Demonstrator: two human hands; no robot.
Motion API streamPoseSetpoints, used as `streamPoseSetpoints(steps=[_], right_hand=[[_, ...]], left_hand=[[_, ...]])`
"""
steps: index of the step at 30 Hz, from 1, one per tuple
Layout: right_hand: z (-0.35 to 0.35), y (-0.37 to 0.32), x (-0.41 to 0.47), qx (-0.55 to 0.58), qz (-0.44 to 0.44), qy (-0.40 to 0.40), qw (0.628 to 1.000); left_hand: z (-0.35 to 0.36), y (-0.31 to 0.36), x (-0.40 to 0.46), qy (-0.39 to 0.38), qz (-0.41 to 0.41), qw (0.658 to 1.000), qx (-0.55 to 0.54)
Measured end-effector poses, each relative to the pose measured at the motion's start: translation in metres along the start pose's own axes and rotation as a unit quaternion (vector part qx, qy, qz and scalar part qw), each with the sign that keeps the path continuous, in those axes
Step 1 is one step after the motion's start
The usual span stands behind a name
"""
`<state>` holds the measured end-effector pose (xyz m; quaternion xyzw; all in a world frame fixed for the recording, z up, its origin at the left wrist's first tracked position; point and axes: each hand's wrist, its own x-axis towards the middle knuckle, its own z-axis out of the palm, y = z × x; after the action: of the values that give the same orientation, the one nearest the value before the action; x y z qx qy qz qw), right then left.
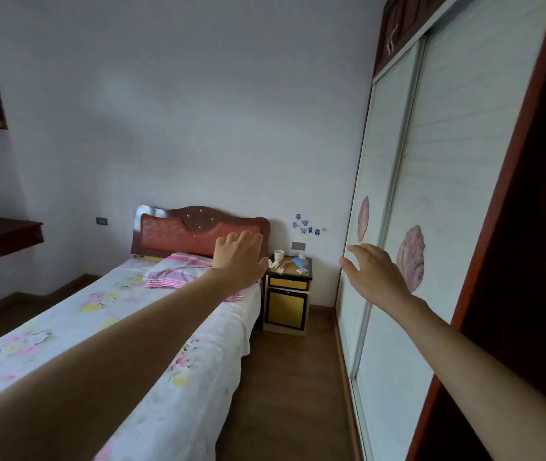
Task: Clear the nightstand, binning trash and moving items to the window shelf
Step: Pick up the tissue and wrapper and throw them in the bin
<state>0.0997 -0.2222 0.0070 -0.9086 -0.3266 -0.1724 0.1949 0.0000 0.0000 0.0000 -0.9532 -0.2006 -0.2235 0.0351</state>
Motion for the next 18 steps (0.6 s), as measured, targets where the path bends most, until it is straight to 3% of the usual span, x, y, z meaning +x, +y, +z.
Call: streamPoseSetpoints(steps=[18], right_hand=[[0.146,0.007,0.268,-0.043,0.004,0.014,0.999]], left_hand=[[0.130,-0.109,0.249,-0.022,0.006,1.000,0.005]])
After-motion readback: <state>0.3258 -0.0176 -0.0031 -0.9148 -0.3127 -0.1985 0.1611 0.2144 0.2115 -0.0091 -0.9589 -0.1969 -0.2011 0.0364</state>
